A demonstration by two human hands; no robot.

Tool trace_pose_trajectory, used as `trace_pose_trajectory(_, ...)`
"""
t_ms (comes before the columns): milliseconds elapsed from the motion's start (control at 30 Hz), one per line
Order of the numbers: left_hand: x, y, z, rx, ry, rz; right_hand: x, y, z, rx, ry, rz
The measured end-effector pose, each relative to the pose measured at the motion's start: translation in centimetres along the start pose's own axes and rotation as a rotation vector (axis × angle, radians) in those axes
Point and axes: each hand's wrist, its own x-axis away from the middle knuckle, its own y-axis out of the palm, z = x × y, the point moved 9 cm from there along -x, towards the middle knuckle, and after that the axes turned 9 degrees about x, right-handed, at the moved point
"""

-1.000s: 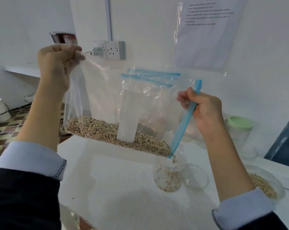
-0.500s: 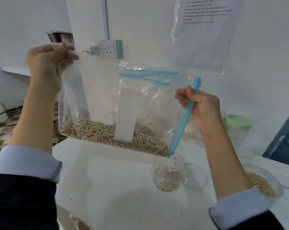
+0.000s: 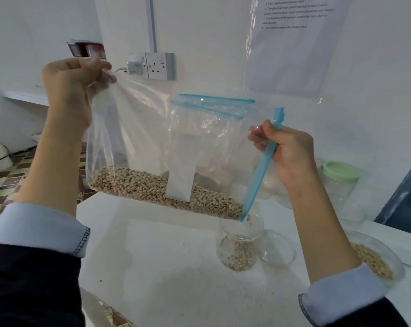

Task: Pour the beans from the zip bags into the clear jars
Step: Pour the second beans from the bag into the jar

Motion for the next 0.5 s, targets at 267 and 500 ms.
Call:
trace_pose_trajectory(267, -0.1, 0.1, 0.1, -0.011, 0.012, 0.001, 0.1, 0.0, 0.3, -0.043, 0.003, 0.030)
trace_pose_trajectory(500, -0.4, -0.8, -0.3, -0.003, 0.012, 0.022, -0.1, 0.2, 0.4, -0.055, 0.012, 0.020)
